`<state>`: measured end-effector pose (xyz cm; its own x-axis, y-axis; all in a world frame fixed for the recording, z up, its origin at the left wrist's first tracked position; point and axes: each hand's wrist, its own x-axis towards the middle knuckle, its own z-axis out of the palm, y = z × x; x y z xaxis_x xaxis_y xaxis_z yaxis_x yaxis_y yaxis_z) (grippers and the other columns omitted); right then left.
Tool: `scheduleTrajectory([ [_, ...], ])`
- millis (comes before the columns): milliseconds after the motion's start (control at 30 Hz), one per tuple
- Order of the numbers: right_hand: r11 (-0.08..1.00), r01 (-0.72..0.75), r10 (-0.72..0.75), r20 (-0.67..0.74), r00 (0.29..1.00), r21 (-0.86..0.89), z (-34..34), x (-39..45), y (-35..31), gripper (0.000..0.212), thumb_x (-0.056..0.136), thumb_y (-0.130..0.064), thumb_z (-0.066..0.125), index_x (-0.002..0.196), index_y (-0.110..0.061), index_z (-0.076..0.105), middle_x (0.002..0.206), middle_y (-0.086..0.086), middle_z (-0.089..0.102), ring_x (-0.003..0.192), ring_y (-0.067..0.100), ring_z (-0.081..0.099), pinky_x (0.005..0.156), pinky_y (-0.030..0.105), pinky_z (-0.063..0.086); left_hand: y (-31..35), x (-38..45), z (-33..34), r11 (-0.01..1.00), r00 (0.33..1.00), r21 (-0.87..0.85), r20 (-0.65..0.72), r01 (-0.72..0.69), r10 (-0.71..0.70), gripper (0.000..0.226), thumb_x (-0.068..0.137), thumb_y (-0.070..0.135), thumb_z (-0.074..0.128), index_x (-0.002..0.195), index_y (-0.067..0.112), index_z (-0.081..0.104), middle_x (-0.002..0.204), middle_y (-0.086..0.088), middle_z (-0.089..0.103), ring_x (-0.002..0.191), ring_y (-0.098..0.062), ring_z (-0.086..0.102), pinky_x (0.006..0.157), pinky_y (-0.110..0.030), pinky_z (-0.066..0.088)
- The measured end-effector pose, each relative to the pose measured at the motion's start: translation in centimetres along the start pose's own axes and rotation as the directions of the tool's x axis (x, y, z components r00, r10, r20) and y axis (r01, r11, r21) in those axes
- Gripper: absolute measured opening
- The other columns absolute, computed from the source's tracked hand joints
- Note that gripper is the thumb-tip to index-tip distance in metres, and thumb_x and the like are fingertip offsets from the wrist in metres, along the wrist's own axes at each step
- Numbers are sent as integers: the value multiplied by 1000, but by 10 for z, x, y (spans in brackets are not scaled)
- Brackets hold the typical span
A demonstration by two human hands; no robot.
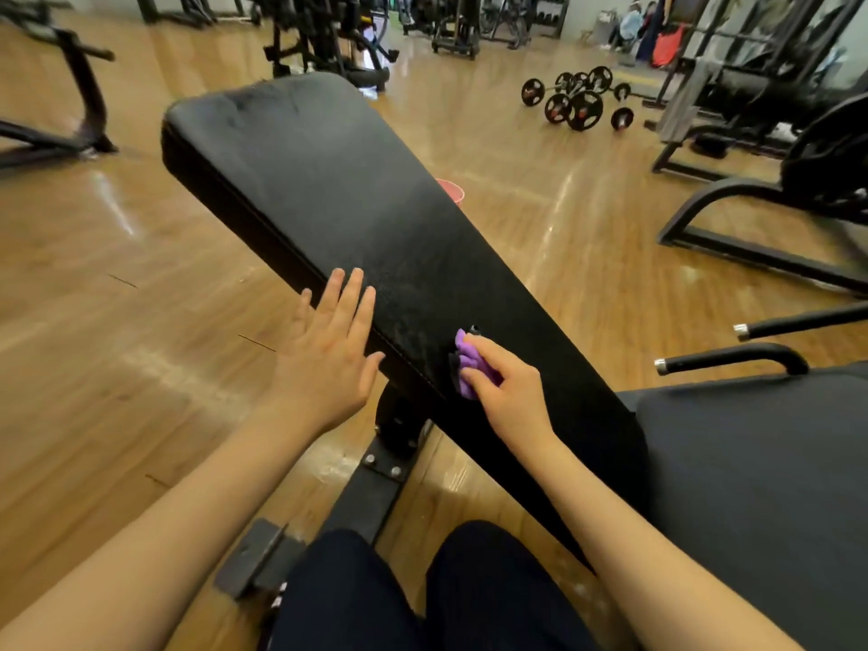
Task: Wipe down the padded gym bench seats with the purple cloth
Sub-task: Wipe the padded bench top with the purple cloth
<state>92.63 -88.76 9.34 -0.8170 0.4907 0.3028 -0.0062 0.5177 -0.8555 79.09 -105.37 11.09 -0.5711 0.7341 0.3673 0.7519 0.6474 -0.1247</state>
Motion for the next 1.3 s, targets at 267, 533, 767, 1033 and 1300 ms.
scheduleTrajectory([
  [267,914,240,-237,49,970,-326,51,-3,-5,60,82,-4,68,137,-15,46,141,-7,42,133,6,37,111,16,24,-34,-1,-7,985,989,-154,-110,84,-101,61,89,25,27,141,-4,38,151,-21,32,141,-35,27,108,-54,26],
  [533,939,332,-327,65,943,-90,57,42,-63,49,87,-3,62,133,-13,52,132,-1,55,122,11,52,95,42,50,-86,18,-37,889,919,-318,-111,329,-379,68,99,30,38,151,0,6,160,-16,-5,148,-27,-7,118,-39,-3],
  [767,598,745,-628,405,665,-297,139,187,-204,41,85,-6,61,125,-5,58,131,9,55,123,24,49,101,31,40,-118,24,-36,817,878,-347,42,461,-478,69,102,35,29,150,4,-8,159,-12,-16,147,-22,-15,118,-38,-3],
  [1033,283,838,-725,468,505,-467,143,139,-126,37,69,6,72,105,-2,69,111,12,66,114,32,56,103,40,38,-141,13,-31,804,876,-351,143,481,-461,98,88,66,35,151,7,-10,159,-9,-18,146,-19,-15,117,-37,-7],
  [1300,357,831,-807,308,504,-425,125,137,-133,25,83,-1,61,107,1,67,116,17,64,116,34,55,100,47,43,-140,16,-26,789,909,-471,68,394,-412,82,96,53,33,151,6,-5,159,-7,-15,147,-17,-14,117,-35,-6],
])
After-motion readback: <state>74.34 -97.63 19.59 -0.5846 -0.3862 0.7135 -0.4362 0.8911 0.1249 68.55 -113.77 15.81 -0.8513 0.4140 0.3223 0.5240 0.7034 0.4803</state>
